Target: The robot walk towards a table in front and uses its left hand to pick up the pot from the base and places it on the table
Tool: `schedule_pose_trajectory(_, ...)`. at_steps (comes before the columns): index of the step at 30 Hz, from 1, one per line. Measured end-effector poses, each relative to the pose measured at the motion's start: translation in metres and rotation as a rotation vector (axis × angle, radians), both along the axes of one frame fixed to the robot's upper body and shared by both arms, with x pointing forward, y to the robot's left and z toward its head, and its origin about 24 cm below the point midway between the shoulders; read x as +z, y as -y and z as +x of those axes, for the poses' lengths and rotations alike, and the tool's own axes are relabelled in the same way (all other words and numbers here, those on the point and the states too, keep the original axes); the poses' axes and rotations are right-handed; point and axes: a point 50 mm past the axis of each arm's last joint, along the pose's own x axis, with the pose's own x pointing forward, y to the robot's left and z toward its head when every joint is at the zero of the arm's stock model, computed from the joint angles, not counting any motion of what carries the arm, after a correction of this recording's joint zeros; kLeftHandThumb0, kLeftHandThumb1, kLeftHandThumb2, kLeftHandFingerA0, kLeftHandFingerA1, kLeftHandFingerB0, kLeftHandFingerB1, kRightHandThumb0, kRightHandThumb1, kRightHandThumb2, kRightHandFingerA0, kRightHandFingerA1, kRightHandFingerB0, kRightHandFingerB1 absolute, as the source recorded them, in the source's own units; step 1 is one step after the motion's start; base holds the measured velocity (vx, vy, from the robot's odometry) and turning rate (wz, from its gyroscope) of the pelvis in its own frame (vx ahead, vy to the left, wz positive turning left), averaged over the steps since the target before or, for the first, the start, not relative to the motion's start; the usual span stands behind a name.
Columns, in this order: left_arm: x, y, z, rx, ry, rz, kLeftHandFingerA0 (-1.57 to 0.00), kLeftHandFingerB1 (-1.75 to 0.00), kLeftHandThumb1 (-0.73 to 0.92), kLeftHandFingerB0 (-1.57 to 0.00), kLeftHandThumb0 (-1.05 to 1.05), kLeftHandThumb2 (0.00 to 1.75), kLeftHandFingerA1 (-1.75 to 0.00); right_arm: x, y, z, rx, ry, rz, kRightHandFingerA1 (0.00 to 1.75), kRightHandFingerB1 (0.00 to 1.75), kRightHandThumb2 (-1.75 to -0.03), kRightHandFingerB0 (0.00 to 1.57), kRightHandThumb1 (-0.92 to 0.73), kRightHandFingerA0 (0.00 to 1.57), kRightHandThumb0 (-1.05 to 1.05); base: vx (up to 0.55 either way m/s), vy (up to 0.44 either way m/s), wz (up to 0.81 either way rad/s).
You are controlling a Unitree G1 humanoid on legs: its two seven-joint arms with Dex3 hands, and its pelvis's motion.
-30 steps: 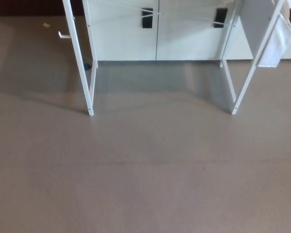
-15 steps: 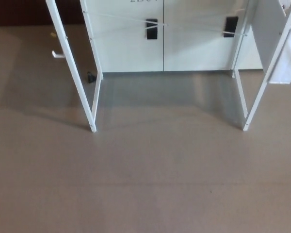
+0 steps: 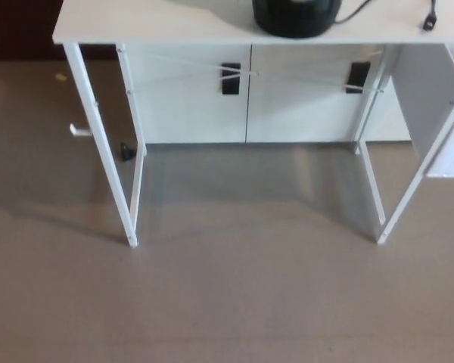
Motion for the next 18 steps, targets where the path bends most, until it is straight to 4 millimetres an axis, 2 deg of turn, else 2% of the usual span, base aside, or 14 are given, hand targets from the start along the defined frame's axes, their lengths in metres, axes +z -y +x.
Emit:
schedule_pose_trajectory(6, -0.0022, 0.0017, -0.0097, 0.003, -0.030, -0.001, -0.21, -0.29, 0.62, -0.20, -0.04, 0.58, -0.34, -0.0018, -0.0007, -0.0071, 0.011, -0.022, -0.003, 0.55, 0.49, -0.87, 0.16, -0.43, 0.27, -0.19, 0.31, -0.137, 0.09)
schedule_pose_trajectory(9, -0.0029, 0.0043, -0.0046, -0.007, -0.015, -0.004, -0.20, -0.29, 0.62, -0.19, -0.06, 0.59, -0.34, -0.0007, 0.0015, -0.0062, 0.020, -0.019, -0.013, 0.55, 0.49, -0.87, 0.17, -0.44, 0.27, -0.19, 0.40, -0.194, 0.51)
schedule_pose_trajectory(14, -0.0031, 0.0034, -0.0074, -0.004, -0.023, -0.002, -0.21, -0.29, 0.63, -0.20, -0.07, 0.59, -0.33, 0.0005, 0.0021, -0.0022, 0.033, -0.010, -0.024, 0.55, 0.49, -0.87, 0.17, -0.44, 0.27, -0.18, 0.23, -0.112, -0.01)
schedule_pose_trajectory(15, -0.0031, 0.0032, -0.0083, -0.003, -0.026, -0.001, -0.22, -0.30, 0.62, -0.20, -0.06, 0.58, -0.35, 0.0005, 0.0020, -0.0024, 0.034, -0.011, -0.025, 0.58, 0.50, -0.87, 0.16, -0.43, 0.32, -0.18, 0.20, -0.022, -0.11)
schedule_pose_trajectory(18, -0.0028, 0.0030, -0.0079, -0.003, -0.023, 0.000, -0.23, -0.30, 0.61, -0.21, -0.06, 0.58, -0.35, 0.0001, 0.0019, -0.0025, 0.032, -0.014, -0.026, 0.59, 0.50, -0.87, 0.17, -0.43, 0.34, -0.19, 0.20, 0.038, -0.14)
